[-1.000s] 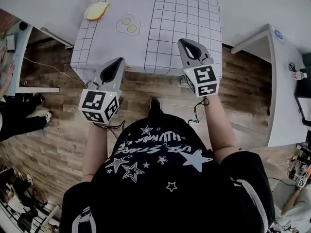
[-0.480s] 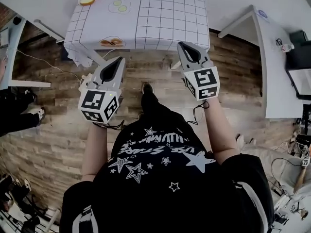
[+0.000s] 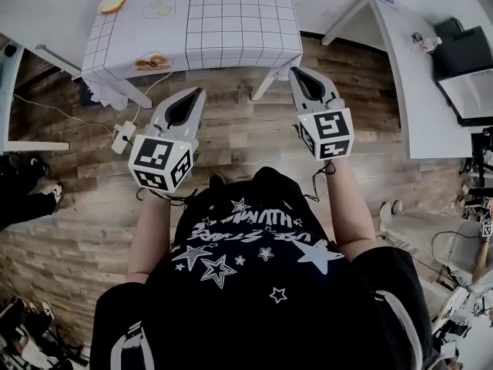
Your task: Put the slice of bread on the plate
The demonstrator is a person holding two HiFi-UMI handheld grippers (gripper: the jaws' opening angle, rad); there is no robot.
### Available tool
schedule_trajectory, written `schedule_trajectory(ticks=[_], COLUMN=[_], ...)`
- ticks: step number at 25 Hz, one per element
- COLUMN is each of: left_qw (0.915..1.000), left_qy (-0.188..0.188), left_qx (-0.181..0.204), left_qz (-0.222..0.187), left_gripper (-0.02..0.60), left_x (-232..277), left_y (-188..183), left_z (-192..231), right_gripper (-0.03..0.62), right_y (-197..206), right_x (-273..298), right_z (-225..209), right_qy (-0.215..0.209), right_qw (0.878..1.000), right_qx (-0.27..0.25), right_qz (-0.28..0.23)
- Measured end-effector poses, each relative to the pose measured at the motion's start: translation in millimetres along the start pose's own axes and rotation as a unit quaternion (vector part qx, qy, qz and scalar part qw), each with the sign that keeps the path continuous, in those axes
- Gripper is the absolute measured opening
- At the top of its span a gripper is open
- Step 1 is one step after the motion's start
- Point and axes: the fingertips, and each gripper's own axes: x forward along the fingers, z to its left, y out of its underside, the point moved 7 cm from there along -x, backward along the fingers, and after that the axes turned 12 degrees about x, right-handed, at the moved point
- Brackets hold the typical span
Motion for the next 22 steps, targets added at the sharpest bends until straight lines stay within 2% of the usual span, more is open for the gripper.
schedule_trajectory(ticks=[6, 15, 22], left_qw=[0.9997, 0.9993, 0.9986], left_qy=[-0.021, -0.038, -0.051], left_qx=[0.006, 0.002, 0.003], left_qz=[-0.01, 0.008, 0.015], left_gripper=[0.009, 0.009, 0.009], left_x=[21, 38, 47], left_y=[-21, -25, -34], left_z=[-31, -112, -153], right_gripper=[0.014, 0.014, 0.014], right_y=[-3, 29, 41], right_x=[-23, -82, -118], right_z=[-21, -71, -91], right_qy=[-0.022, -0.039, -0.054], right_qw=[0.999, 0.999, 0.998], right_qx=[-0.019, -0.003, 0.004], right_qz=[-0.019, -0.021, -0.024])
